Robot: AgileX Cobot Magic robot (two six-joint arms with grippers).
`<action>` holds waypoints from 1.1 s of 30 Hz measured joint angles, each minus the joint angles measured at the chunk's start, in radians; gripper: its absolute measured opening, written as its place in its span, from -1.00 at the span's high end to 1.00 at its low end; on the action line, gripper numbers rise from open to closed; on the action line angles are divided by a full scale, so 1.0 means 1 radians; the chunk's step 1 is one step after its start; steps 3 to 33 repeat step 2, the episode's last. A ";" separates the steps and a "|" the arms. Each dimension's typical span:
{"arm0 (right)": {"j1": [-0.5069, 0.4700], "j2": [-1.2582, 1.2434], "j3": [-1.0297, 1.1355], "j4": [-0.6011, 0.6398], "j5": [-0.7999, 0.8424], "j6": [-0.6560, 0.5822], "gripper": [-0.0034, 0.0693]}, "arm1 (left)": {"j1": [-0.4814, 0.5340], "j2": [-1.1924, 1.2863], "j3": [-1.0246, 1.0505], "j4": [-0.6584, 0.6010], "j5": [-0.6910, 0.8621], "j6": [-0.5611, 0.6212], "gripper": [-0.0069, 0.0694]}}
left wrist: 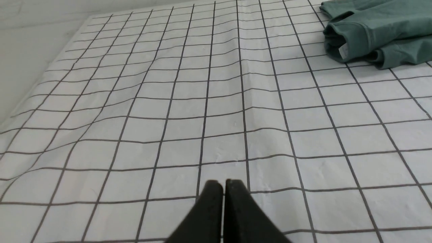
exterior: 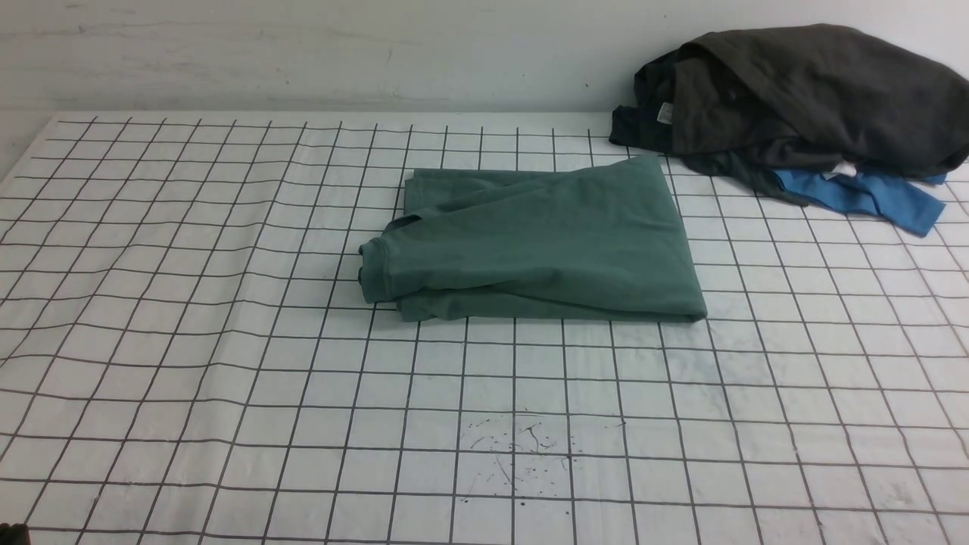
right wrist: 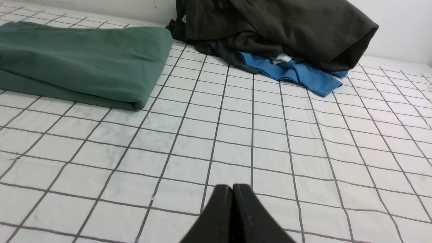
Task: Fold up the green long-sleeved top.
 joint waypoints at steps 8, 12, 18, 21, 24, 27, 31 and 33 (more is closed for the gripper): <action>0.000 0.000 0.000 0.000 0.000 0.000 0.94 | 0.000 0.000 0.000 0.000 0.000 0.000 0.84; 0.000 0.000 0.000 0.000 0.000 0.000 0.94 | 0.000 0.000 0.000 0.000 0.000 0.000 0.84; 0.000 0.000 0.000 0.000 0.000 0.000 0.94 | 0.000 0.000 0.000 0.000 0.000 0.000 0.84; 0.000 0.000 0.000 0.000 0.000 0.000 0.94 | 0.000 0.000 0.000 0.000 0.000 0.000 0.84; 0.000 0.000 0.000 0.000 0.000 0.000 0.94 | 0.000 0.000 0.000 0.000 0.000 0.000 0.84; 0.000 0.000 0.000 0.000 0.000 0.000 0.94 | 0.000 0.000 0.000 0.000 0.000 0.000 0.84; 0.000 0.000 0.000 0.000 0.000 0.000 0.94 | 0.000 0.000 0.000 0.000 0.000 0.000 0.84; 0.000 0.000 0.000 0.000 0.000 0.000 0.94 | 0.000 0.000 0.000 0.000 0.000 0.000 0.84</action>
